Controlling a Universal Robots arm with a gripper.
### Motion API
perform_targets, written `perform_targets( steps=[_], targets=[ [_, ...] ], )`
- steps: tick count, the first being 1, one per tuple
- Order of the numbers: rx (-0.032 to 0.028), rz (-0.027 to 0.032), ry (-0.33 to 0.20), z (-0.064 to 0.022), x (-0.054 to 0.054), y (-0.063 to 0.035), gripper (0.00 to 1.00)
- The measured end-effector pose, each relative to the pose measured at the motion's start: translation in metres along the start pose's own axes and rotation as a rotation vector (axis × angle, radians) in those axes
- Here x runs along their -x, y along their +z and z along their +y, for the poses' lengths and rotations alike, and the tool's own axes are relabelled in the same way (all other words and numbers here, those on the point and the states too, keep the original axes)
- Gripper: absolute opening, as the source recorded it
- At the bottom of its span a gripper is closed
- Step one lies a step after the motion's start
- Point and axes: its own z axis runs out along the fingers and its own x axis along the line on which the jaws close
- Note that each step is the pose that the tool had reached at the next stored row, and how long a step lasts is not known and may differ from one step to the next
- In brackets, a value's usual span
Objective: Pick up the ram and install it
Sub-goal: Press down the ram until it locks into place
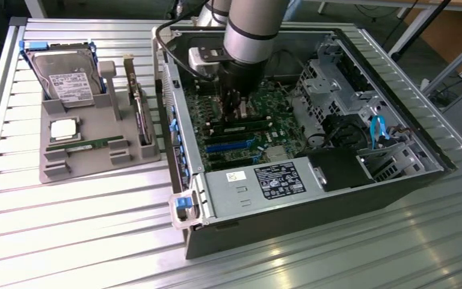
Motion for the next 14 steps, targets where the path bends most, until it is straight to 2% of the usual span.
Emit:
perform_targets(
  steps=[3, 5, 6, 9, 12, 14],
  targets=[
    [0.0005, 0.001, 0.0, -0.0259, 0.0, -0.0052, 0.1],
    [0.0023, 0.0009, 0.0, -0.0374, 0.0, -0.0062, 0.1],
    [0.0053, 0.001, 0.0, -0.0498, 0.001, -0.0068, 0.1],
    [0.0055, 0.0008, 0.0, -0.0786, 0.002, -0.0153, 0.1],
    [0.0059, -0.0001, 0.0, -0.0962, 0.002, -0.0199, 0.1],
    [0.006, -0.0041, 0.0, -0.1075, 0.002, -0.0245, 0.1]
  ],
)
